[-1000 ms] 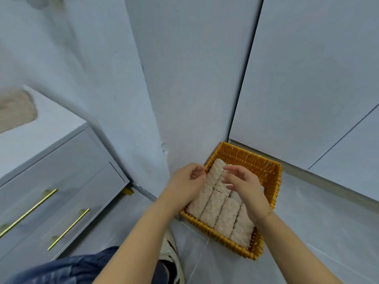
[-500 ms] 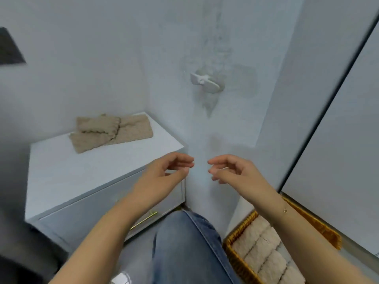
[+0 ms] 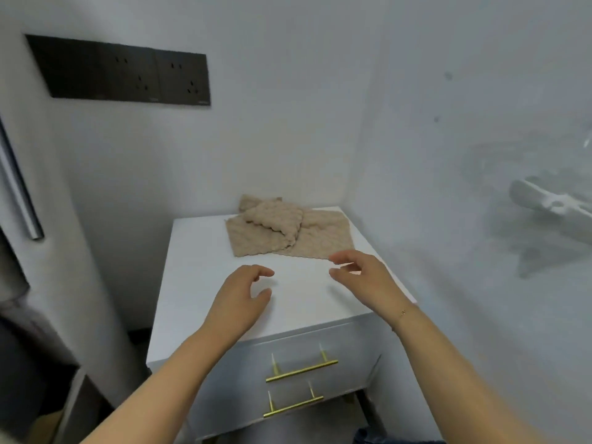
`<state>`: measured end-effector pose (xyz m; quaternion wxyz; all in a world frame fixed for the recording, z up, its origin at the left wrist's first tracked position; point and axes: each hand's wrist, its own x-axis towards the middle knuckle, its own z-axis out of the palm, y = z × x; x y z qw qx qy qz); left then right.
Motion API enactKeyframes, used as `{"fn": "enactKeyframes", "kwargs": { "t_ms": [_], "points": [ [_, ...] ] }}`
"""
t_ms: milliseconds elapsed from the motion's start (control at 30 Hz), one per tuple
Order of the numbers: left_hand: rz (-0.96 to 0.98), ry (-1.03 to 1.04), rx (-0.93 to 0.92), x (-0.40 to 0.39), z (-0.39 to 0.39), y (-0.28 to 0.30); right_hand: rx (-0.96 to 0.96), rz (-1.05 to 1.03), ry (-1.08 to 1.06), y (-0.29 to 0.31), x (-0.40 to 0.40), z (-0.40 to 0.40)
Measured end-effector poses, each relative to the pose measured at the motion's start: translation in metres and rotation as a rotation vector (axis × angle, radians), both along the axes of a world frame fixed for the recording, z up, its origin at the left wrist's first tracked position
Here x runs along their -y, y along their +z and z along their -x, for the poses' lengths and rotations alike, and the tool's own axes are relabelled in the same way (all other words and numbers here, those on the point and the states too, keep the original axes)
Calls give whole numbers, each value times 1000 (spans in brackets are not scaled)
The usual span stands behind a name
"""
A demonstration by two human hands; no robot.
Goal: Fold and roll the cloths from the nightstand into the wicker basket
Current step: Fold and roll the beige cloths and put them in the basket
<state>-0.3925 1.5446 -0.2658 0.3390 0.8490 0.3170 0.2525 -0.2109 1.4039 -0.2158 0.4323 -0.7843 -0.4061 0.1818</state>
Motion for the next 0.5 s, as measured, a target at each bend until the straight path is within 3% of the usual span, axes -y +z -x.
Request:
{"fn": "enactKeyframes", "kwargs": {
  "t_ms": [233,333,500],
  "points": [
    [-349,38,-176,-64,-59,-12,345,214,106,-53,-53,-10],
    [-363,128,-292,-86,-76,-17,414,320,107,-60,-65,-14],
    [-262,207,-95,-98,-66,-11,496,461,85,-66,-69,-19]
  ]
}}
